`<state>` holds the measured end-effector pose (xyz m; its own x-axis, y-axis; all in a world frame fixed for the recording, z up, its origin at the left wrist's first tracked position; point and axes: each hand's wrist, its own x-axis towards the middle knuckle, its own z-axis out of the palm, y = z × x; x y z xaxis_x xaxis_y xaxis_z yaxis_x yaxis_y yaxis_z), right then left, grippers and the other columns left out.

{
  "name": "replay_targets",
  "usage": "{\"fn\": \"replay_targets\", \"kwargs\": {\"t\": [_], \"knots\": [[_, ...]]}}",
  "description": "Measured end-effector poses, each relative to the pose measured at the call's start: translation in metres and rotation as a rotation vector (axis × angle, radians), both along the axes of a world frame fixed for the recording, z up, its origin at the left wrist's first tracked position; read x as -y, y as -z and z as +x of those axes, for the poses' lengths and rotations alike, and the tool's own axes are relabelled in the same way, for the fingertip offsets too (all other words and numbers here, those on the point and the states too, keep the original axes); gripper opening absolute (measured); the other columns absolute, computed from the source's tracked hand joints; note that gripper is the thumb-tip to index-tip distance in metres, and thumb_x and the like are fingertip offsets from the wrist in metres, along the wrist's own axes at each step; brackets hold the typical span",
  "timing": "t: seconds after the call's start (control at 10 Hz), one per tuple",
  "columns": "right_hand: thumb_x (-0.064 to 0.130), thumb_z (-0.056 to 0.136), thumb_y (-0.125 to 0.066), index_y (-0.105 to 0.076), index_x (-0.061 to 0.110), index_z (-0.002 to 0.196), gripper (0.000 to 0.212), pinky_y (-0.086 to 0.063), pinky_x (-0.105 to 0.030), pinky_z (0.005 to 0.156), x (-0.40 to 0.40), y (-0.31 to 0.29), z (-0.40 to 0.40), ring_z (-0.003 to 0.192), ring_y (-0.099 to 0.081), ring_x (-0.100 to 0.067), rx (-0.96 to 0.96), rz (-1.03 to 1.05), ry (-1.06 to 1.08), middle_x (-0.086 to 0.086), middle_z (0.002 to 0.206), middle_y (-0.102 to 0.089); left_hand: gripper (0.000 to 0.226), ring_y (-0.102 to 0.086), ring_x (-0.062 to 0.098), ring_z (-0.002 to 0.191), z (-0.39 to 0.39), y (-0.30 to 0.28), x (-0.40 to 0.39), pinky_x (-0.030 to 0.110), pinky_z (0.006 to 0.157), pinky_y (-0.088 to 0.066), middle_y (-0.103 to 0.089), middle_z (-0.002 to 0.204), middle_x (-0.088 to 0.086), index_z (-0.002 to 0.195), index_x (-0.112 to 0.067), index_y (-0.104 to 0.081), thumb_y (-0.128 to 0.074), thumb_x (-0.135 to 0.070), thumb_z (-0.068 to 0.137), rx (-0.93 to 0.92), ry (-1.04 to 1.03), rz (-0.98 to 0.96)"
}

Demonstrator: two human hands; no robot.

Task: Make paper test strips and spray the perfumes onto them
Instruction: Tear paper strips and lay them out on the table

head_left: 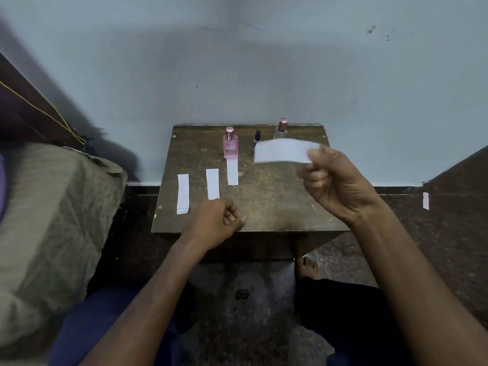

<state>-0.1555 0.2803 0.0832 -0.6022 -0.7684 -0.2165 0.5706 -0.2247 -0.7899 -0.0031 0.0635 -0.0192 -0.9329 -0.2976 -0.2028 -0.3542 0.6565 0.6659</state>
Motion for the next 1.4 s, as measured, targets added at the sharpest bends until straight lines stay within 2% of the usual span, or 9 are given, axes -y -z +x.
{"fn": "replay_targets", "kwargs": {"t": [0.2,0.3,0.5,0.7,0.9,1.0,1.2,1.3,1.4], "knots": [[0.021,0.084,-0.086,-0.078,0.015,0.075,0.014,-0.060,-0.032,0.067,-0.002,0.043,0.002,0.066,-0.073,-0.016,-0.960,1.175,-0.053,0.001,0.065,-0.075,0.012,-0.062,0.001,0.061,-0.002,0.001,0.000,0.008,0.058,-0.047,-0.072,0.075,-0.007,0.087,-0.021,-0.072,-0.081,-0.028,0.093,0.017,0.018,-0.023],[0.005,0.092,-0.075,-0.070,0.012,0.072,0.022,-0.048,-0.018,0.049,0.005,0.018,0.011,0.053,-0.057,-0.010,-0.300,0.321,-0.010,-0.006,0.068,-0.070,0.015,-0.063,0.002,0.061,-0.004,0.004,-0.001,0.019,0.062,-0.052,-0.072,0.073,-0.008,0.083,-0.024,-0.070,-0.079,-0.032,0.093,0.019,0.013,-0.024],[0.017,0.087,-0.082,-0.075,0.014,0.076,0.013,-0.045,-0.009,0.057,0.008,0.046,0.009,0.068,-0.071,-0.013,-1.036,1.223,-0.055,0.007,0.061,-0.066,0.013,-0.062,0.000,0.061,-0.005,0.001,-0.001,0.016,0.060,-0.044,-0.070,0.074,-0.010,0.085,-0.027,-0.070,-0.077,-0.032,0.095,0.059,0.026,-0.037],[0.004,0.095,-0.069,-0.063,0.017,0.073,0.027,-0.043,-0.013,0.046,0.006,0.020,0.008,0.053,-0.052,-0.004,-0.030,-0.009,0.143,-0.001,0.069,-0.063,0.026,-0.060,0.005,0.103,-0.011,-0.001,-0.005,0.026,0.085,-0.052,-0.068,0.112,-0.011,0.120,-0.027,-0.067,-0.075,-0.032,0.096,-0.242,0.074,-0.218],[0.011,0.091,-0.080,-0.072,0.008,0.080,0.014,-0.062,-0.028,0.059,-0.010,0.051,0.000,0.051,-0.070,-0.015,-0.728,1.022,0.133,-0.003,0.061,-0.074,0.083,0.015,0.024,0.164,-0.004,0.025,-0.037,0.046,0.134,-0.005,0.016,0.178,0.005,0.170,-0.013,0.003,-0.033,-0.057,0.109,0.008,0.356,-0.480],[0.012,0.088,-0.083,-0.072,0.007,0.083,0.014,-0.058,-0.025,0.056,-0.009,0.049,0.002,0.053,-0.070,-0.014,-0.697,0.891,0.129,-0.004,0.064,-0.075,0.084,0.030,0.022,0.160,0.000,0.040,-0.040,0.049,0.134,0.001,0.032,0.173,0.003,0.166,-0.014,0.020,-0.017,-0.063,0.109,0.029,0.389,-0.544],[0.017,0.080,-0.089,-0.074,0.012,0.090,0.019,-0.047,-0.011,0.045,-0.011,0.006,0.011,0.054,-0.055,-0.001,0.166,-0.278,-0.026,0.002,0.072,-0.062,0.084,0.029,0.021,0.161,-0.001,0.044,-0.039,0.048,0.134,0.001,0.030,0.174,0.004,0.167,-0.014,0.017,-0.007,-0.065,0.105,0.012,0.377,-0.550],[0.017,0.082,-0.088,-0.075,0.012,0.077,0.016,-0.065,-0.032,0.064,-0.012,0.029,0.020,0.057,-0.069,-0.013,-0.588,0.834,0.037,-0.003,0.068,-0.075,0.083,0.025,0.023,0.162,-0.001,0.040,-0.040,0.047,0.134,0.001,0.025,0.175,0.006,0.168,-0.013,0.014,-0.010,-0.065,0.107,0.015,0.350,-0.535],[0.013,0.087,-0.084,-0.074,0.006,0.082,0.013,-0.061,-0.035,0.064,-0.006,0.020,0.034,0.058,-0.070,-0.015,-0.669,0.884,0.119,-0.007,0.069,-0.076,0.085,0.024,0.024,0.162,-0.002,0.037,-0.042,0.047,0.134,0.003,0.026,0.175,0.006,0.168,-0.012,0.013,-0.010,-0.065,0.106,0.034,0.344,-0.549]]}}
